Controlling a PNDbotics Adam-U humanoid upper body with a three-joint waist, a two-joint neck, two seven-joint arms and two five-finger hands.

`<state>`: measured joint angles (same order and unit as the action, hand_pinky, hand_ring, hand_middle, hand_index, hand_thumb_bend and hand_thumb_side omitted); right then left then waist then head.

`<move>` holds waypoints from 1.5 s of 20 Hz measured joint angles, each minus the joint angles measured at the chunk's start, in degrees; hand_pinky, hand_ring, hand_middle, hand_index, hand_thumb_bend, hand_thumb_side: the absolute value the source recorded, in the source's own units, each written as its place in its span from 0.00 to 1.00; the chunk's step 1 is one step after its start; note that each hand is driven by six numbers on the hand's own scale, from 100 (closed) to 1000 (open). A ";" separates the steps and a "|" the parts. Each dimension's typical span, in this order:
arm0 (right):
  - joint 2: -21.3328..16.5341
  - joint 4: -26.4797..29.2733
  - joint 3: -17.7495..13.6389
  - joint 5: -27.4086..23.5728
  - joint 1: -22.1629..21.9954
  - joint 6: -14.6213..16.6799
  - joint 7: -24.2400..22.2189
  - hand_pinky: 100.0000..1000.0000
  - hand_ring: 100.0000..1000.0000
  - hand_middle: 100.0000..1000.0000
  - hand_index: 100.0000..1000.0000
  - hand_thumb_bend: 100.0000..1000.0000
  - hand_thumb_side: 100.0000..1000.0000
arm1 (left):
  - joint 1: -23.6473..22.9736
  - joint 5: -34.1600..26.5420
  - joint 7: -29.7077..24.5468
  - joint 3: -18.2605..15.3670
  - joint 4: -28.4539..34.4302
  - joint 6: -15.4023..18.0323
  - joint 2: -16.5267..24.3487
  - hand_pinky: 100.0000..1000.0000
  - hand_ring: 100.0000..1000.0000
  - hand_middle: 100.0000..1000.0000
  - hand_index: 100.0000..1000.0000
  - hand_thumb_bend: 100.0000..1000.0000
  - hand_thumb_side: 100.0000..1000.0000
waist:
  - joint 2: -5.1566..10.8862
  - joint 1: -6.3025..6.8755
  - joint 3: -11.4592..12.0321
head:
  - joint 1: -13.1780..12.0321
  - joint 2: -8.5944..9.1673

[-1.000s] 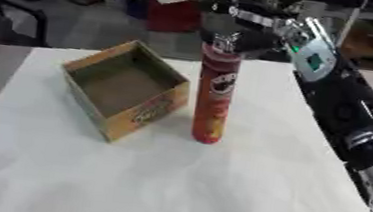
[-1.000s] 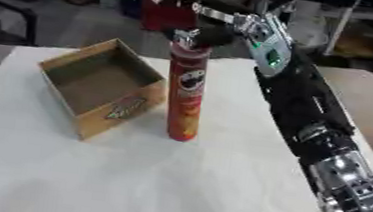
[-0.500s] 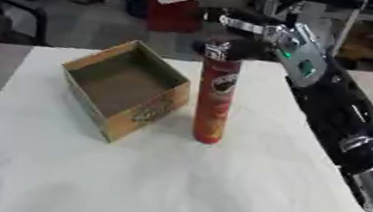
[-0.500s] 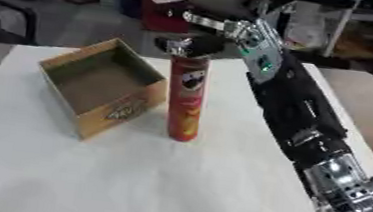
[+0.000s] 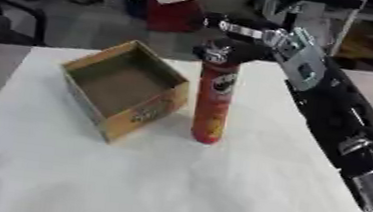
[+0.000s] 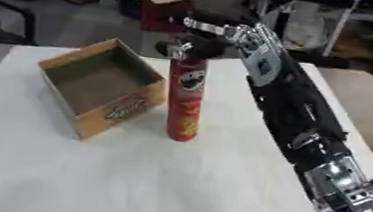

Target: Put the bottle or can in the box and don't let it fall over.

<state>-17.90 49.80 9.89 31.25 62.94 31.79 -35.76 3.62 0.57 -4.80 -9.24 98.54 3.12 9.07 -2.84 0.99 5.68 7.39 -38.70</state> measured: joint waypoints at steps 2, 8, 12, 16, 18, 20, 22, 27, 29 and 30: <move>-0.01 -0.21 0.00 0.37 -0.10 0.00 0.00 1.00 1.00 1.00 1.00 0.17 0.85 | -0.01 0.00 0.03 -0.09 0.00 0.02 0.00 0.77 0.72 0.82 0.98 0.14 1.00 | 0.01 0.01 -0.05 | 0.00 0.00; -0.01 -0.80 0.03 1.22 -0.56 0.02 0.02 1.00 1.00 0.99 1.00 0.17 0.85 | -0.02 0.01 0.11 -0.16 0.00 0.08 0.00 0.77 0.72 0.82 0.98 0.14 1.00 | 0.02 0.11 -0.19 | -0.02 0.01; -0.01 -0.82 0.16 1.84 -0.76 0.23 0.23 1.00 1.00 0.99 1.00 0.15 0.81 | -0.02 0.01 0.15 -0.17 0.00 0.07 0.00 0.78 0.72 0.82 0.98 0.14 1.00 | 0.06 0.12 -0.20 | -0.02 0.01; -0.01 -1.10 0.38 3.41 -0.78 0.53 0.53 1.00 0.99 0.99 1.00 0.08 0.72 | -0.02 0.02 0.22 -0.18 0.00 0.02 0.00 0.78 0.72 0.82 0.98 0.14 1.00 | 0.13 0.10 -0.20 | -0.01 0.02; -0.01 -1.28 0.38 4.38 -0.84 0.69 0.69 1.00 0.99 0.99 1.00 0.06 0.68 | -0.02 0.03 0.26 -0.20 0.00 0.00 0.00 0.78 0.72 0.82 0.98 0.14 1.00 | 0.25 0.08 -0.19 | -0.01 0.02; -0.02 -1.44 0.23 5.41 -0.90 0.77 0.77 1.00 1.00 1.00 1.00 0.07 0.67 | -0.02 0.03 0.30 -0.22 0.00 -0.01 0.00 0.78 0.72 0.82 0.98 0.14 1.00 | 0.29 0.05 -0.18 | -0.01 0.02; -0.08 -1.45 -0.01 6.85 -0.91 0.77 0.77 1.00 1.00 1.00 1.00 0.10 0.67 | -0.02 0.04 0.37 -0.25 0.00 -0.06 0.00 0.78 0.72 0.82 0.98 0.14 1.00 | 0.29 -0.01 -0.15 | -0.01 0.02; -0.46 -1.42 -0.47 11.00 -0.92 0.57 0.57 0.88 0.92 0.98 1.00 0.11 0.69 | -0.02 0.08 0.44 -0.35 0.00 -0.04 0.00 0.78 0.72 0.82 0.98 0.14 1.00 | 0.31 -0.03 -0.11 | -0.01 0.02; -0.48 -1.42 -0.67 12.07 -0.92 0.45 0.45 0.79 0.84 0.94 1.00 0.11 0.68 | -0.02 0.08 0.44 -0.36 0.00 -0.04 0.00 0.78 0.72 0.82 0.98 0.14 1.00 | 0.33 -0.03 -0.09 | -0.01 0.02; -0.48 -1.39 -0.68 12.57 -0.91 0.42 0.42 0.74 0.80 0.93 1.00 0.10 0.68 | -0.02 0.08 0.45 -0.36 0.00 -0.04 0.00 0.78 0.72 0.82 0.98 0.14 1.00 | 0.33 -0.04 -0.07 | -0.01 0.02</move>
<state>-18.39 48.41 9.21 43.82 62.03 32.20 -35.34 3.60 0.65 -4.35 -9.60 98.54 3.08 9.06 -2.51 0.95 5.61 7.39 -38.69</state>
